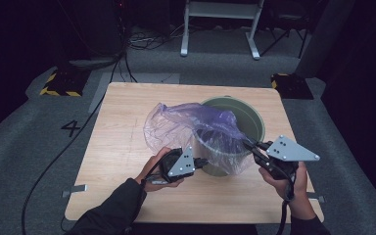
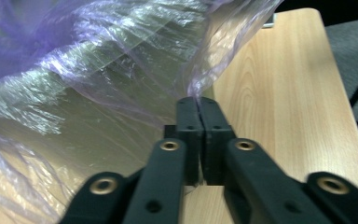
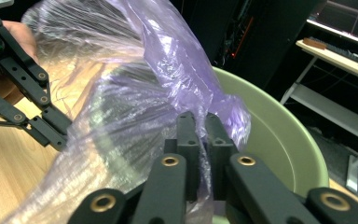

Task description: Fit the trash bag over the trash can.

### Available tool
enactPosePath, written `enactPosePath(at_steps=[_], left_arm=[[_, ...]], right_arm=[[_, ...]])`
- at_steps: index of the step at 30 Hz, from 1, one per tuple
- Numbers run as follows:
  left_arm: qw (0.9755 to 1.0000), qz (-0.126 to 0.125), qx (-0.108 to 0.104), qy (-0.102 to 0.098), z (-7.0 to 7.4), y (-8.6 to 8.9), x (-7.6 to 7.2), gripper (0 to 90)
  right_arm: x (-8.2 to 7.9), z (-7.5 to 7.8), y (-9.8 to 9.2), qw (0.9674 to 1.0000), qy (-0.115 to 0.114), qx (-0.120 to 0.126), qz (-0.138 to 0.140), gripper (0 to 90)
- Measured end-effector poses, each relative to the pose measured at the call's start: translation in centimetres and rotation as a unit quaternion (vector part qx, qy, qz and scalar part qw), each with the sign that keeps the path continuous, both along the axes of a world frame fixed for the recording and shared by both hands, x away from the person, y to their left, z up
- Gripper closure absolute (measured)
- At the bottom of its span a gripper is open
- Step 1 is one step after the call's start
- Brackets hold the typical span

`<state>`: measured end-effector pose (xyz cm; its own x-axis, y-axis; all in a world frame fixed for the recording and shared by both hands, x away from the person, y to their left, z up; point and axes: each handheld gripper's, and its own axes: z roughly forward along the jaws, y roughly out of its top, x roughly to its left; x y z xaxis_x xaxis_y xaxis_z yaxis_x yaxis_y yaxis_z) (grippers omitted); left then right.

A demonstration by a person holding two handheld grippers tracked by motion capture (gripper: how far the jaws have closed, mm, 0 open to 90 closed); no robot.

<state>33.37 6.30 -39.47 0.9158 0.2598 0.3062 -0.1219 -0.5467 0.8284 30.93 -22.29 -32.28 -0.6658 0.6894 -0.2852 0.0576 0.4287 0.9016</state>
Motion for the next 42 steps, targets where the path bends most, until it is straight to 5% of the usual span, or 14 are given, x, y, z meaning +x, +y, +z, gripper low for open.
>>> enactPosePath(at_steps=[5,11,15,18,24,27,32,37,39,42], left_arm=[[0.9999,-0.007,-0.014,0.004,-0.3,0.8,-0.5,73.0],[0.999,0.018,-0.038,0.016,0.0,3.2,-1.5,48.6],[0.9957,0.055,-0.071,0.022,0.7,5.4,-2.0,36.7],[0.9911,0.086,-0.1,0.016,1.5,7.0,-2.1,30.2],[0.9776,0.139,-0.158,0.0,4.1,9.7,-1.2,27.7],[0.9731,0.158,-0.168,-0.006,5.4,10.1,-0.2,27.8],[0.9722,0.157,-0.173,0.007,7.0,10.0,1.8,25.8],[0.9735,0.164,-0.156,0.032,7.5,8.8,4.7,26.8],[0.9738,0.169,-0.149,0.032,7.4,8.4,5.9,34.2],[0.9738,0.167,-0.142,0.06,6.8,7.9,7.4,44.7]], right_arm=[[0.0,-0.9,-1.4,0.9996,0.008,0.021,-0.018,90.0],[0.2,-2.0,-3.0,0.9983,0.017,0.038,-0.041,90.0],[0.2,-2.5,-4.2,0.9966,0.021,0.052,-0.06,90.0],[0.3,-2.7,-4.9,0.9956,0.022,0.059,-0.069,90.0],[0.6,-3.0,-5.5,0.9945,0.023,0.063,-0.08,90.0],[0.8,-3.2,-5.6,0.9942,0.023,0.061,-0.085,90.0],[1.0,-3.2,-5.8,0.994,0.023,0.064,-0.086,90.0],[1.4,-3.3,-6.1,0.9937,0.026,0.069,-0.085,90.0],[1.6,-3.3,-6.2,0.9933,0.028,0.072,-0.086,90.0],[2.1,-3.5,-6.5,0.9927,0.033,0.075,-0.089,90.0]])
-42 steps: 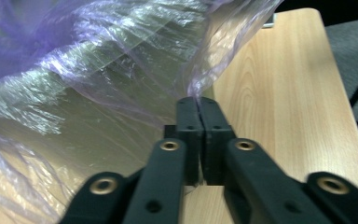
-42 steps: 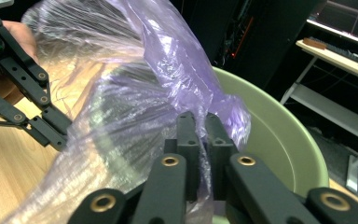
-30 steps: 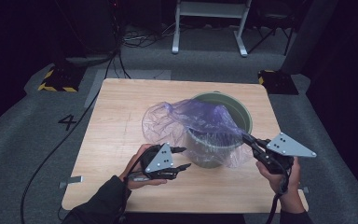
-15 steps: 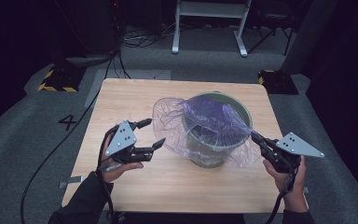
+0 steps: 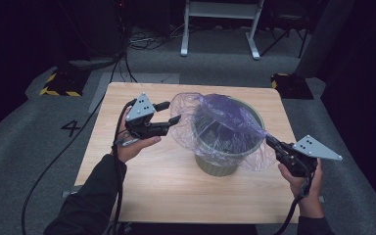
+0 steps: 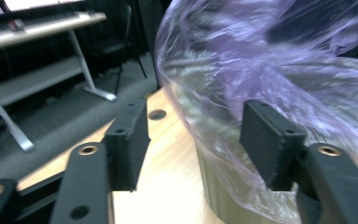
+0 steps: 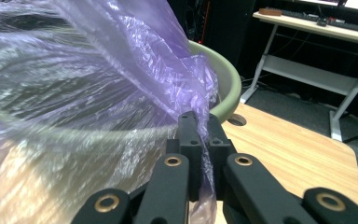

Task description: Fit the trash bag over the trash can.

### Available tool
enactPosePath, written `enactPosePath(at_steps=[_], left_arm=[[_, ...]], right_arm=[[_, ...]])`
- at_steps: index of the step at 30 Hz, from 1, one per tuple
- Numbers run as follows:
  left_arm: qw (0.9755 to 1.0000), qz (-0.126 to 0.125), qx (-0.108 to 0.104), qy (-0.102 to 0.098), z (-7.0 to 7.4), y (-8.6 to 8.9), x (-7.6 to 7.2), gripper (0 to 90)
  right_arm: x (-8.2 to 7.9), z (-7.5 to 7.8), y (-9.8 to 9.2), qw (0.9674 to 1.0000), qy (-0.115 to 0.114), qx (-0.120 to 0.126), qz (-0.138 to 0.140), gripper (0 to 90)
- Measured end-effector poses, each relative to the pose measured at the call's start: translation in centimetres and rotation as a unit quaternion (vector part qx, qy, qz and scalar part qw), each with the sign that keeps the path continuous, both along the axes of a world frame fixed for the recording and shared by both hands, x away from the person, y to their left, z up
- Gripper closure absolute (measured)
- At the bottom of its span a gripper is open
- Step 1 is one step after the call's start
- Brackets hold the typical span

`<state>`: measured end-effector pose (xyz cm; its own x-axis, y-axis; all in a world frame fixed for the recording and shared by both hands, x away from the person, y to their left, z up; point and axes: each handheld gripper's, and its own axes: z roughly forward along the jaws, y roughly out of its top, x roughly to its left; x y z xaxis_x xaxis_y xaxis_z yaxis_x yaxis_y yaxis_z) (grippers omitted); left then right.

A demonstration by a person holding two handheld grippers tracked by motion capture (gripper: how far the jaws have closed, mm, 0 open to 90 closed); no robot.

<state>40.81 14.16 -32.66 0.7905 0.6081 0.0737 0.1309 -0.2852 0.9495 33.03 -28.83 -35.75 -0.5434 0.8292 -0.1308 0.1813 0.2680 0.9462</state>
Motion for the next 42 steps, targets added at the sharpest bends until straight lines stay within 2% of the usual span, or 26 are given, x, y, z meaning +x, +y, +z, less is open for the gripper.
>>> enactPosePath(at_steps=[2,4,7,12,19,23,27,29,31,33,35,37,42], left_arm=[[0.9998,-0.012,0.003,0.012,-0.7,-0.4,0.6,49.8],[0.9996,-0.006,0.021,0.021,-1.5,-1.0,1.0,54.1],[0.9988,-0.01,0.027,0.039,-2.5,-1.6,1.8,58.2],[0.9979,-0.004,0.044,0.046,-3.5,-2.7,2.9,62.1],[0.9968,-0.001,0.047,0.065,-4.9,-2.9,4.1,69.9],[0.995,-0.005,0.065,0.075,-6.1,-3.3,4.4,72.3],[0.9943,-0.02,0.073,0.075,-6.8,-3.5,4.2,82.3],[0.9946,-0.022,0.074,0.069,-6.9,-3.4,3.9,86.1],[0.9953,-0.012,0.067,0.069,-6.8,-3.0,3.7,81.1],[0.9964,0.003,0.054,0.065,-6.4,-2.3,3.3,61.4],[0.998,-0.005,0.035,0.052,-5.9,-1.5,2.6,50.7],[0.9989,0.002,0.031,0.036,-5.5,-0.8,1.9,40.4],[0.9998,-0.011,-0.002,0.017,-4.3,1.3,0.3,29.5]], right_arm=[[0.3,-0.2,-0.1,1.0,0.004,-0.001,-0.005,90.0],[0.7,-0.6,-0.3,0.9999,0.01,0.001,-0.006,90.0],[1.4,-1.1,-0.4,0.9997,0.02,0.004,-0.01,90.0],[2.5,-1.6,-0.6,0.9993,0.031,0.006,-0.019,90.0],[3.9,-2.2,-0.8,0.9986,0.044,0.004,-0.03,89.9],[4.2,-2.5,-1.4,0.9981,0.049,0.005,-0.037,89.3],[4.2,-2.8,-1.8,0.998,0.05,0.008,-0.038,84.9],[4.0,-2.8,-1.8,0.9982,0.043,0.007,-0.04,76.2],[3.5,-2.6,-2.0,0.9988,0.029,0.01,-0.038,70.6],[3.0,-2.3,-2.2,0.9992,0.016,0.012,-0.034,61.8],[2.3,-1.9,-2.5,0.9993,-0.002,0.012,-0.036,57.6],[1.7,-1.4,-2.8,0.999,-0.014,0.014,-0.04,53.1],[0.5,-0.3,-3.0,0.9984,-0.042,0.018,-0.034,48.7]])
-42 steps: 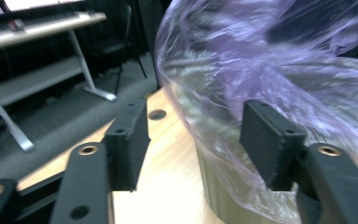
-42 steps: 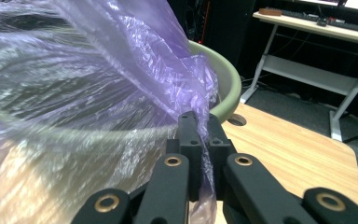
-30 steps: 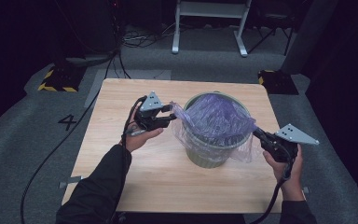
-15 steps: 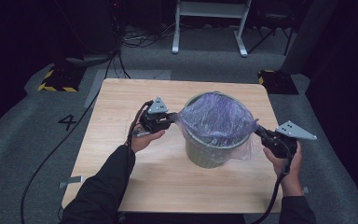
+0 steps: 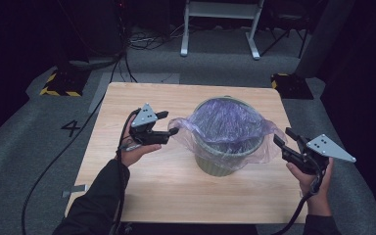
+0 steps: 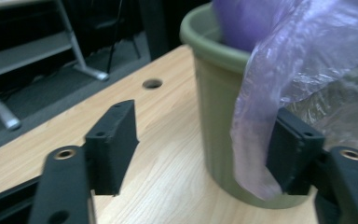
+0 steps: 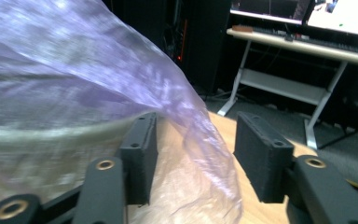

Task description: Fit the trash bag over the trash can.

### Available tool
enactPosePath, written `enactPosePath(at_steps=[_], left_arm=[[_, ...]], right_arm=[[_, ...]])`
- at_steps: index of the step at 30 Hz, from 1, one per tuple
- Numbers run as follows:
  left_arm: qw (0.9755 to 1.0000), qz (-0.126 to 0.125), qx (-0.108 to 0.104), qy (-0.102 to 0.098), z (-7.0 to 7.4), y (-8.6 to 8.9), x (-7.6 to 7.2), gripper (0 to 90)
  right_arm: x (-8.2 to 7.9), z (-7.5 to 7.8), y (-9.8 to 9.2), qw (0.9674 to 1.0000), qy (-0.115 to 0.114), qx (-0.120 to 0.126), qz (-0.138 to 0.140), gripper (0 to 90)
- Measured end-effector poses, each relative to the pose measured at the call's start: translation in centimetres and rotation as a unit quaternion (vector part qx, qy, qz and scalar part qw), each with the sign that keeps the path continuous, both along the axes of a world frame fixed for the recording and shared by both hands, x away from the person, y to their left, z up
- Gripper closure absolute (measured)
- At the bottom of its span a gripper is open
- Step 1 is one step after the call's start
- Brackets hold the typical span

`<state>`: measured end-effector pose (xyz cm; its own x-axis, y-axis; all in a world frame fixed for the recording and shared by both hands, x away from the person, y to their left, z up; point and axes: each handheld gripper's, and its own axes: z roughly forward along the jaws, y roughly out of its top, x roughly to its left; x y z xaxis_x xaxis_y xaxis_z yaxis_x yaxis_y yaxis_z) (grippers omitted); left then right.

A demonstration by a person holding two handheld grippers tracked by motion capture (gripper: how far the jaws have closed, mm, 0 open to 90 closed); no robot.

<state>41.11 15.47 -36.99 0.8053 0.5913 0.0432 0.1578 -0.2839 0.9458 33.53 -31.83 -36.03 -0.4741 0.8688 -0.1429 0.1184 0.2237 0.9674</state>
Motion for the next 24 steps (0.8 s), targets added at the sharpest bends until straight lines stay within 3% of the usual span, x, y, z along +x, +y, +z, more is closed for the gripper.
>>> enactPosePath(at_steps=[4,7,11,16,18,24], left_arm=[[0.9998,-0.008,-0.014,-0.009,0.6,1.3,-0.9,25.8],[0.9998,-0.007,-0.011,-0.013,0.9,1.4,-1.0,27.1],[0.9998,-0.008,-0.003,-0.015,1.1,0.8,-0.3,37.5],[0.9997,-0.024,0.005,-0.001,1.1,-0.4,0.9,52.9],[0.9996,-0.024,0.014,-0.003,1.1,-1.0,1.3,59.9],[0.9983,-0.033,0.041,0.028,0.6,-2.5,3.1,78.5]], right_arm=[[-0.4,0.6,0.7,0.9995,-0.015,-0.017,0.019,46.2],[-0.3,1.1,1.5,0.9984,-0.021,-0.03,0.043,42.5],[0.4,1.8,2.7,0.9962,-0.025,-0.057,0.06,39.8],[2.1,2.4,3.8,0.9937,-0.014,-0.085,0.072,41.9],[2.7,2.4,4.2,0.9926,-0.01,-0.097,0.072,50.3],[4.0,2.4,4.5,0.99,0.002,-0.123,0.068,81.6]])
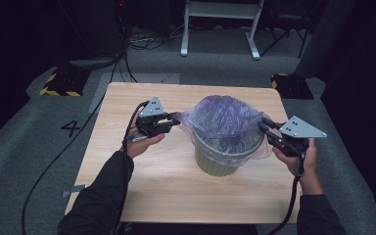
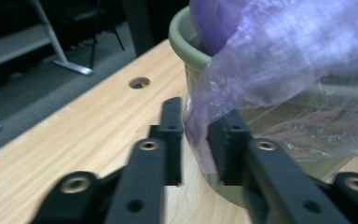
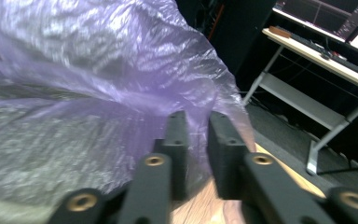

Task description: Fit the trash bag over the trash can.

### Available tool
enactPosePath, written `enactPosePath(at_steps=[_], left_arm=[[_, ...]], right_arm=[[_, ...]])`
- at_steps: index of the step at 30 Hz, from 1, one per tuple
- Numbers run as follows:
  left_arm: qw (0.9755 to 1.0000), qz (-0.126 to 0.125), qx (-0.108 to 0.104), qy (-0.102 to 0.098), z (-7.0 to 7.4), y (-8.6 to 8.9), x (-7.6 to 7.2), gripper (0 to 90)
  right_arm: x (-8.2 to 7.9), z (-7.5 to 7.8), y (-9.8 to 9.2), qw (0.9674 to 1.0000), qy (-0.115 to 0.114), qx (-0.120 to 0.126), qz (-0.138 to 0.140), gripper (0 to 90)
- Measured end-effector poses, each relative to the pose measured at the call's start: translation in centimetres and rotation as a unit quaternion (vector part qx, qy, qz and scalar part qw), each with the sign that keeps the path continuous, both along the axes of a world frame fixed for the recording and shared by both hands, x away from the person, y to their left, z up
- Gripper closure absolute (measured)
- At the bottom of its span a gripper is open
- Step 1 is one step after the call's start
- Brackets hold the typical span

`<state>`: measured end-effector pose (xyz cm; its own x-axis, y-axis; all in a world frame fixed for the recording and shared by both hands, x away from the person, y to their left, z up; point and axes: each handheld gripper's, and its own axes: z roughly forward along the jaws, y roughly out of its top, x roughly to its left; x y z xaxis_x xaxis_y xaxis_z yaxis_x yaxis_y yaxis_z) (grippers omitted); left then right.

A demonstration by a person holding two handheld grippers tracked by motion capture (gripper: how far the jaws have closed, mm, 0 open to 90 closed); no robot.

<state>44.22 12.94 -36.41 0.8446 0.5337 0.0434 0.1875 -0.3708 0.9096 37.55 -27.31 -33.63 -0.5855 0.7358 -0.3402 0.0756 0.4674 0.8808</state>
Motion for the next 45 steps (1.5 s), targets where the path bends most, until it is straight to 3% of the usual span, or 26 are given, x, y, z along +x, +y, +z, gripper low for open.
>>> enactPosePath(at_steps=[7,13,18,25,30,33,36,41,45], left_arm=[[0.9995,-0.003,0.024,0.02,-0.8,-1.7,1.5,86.4],[0.9988,-0.001,0.037,0.031,-1.4,-2.7,2.5,88.2],[0.9981,0.003,0.038,0.049,-2.2,-3.2,3.4,87.8],[0.9963,0.0,0.052,0.069,-3.8,-4.2,4.3,88.8],[0.9952,-0.003,0.046,0.087,-4.9,-4.7,4.7,87.9],[0.9943,-0.008,0.058,0.089,-5.7,-5.1,4.7,87.8],[0.9939,-0.012,0.056,0.094,-6.2,-5.2,4.5,88.0],[0.9932,-0.016,0.066,0.094,-6.8,-4.7,4.0,87.8],[0.9935,-0.017,0.059,0.096,-7.1,-3.8,3.4,88.2]], right_arm=[[1.2,0.6,-1.1,0.9986,0.005,0.037,-0.038,90.0],[3.1,0.6,-1.5,0.9968,0.018,0.039,-0.067,90.0],[5.0,0.1,-1.6,0.9951,0.043,0.042,-0.079,90.0],[7.6,-1.1,-2.4,0.9894,0.083,0.054,-0.107,90.0],[8.8,-2.4,-2.8,0.9854,0.11,0.068,-0.11,90.0],[9.2,-3.3,-3.0,0.9832,0.127,0.07,-0.111,90.0],[9.4,-4.0,-3.1,0.9813,0.138,0.08,-0.108,90.0],[9.4,-5.1,-3.2,0.9796,0.154,0.082,-0.1,90.0],[9.1,-5.6,-3.0,0.9795,0.159,0.083,-0.091,90.0]])
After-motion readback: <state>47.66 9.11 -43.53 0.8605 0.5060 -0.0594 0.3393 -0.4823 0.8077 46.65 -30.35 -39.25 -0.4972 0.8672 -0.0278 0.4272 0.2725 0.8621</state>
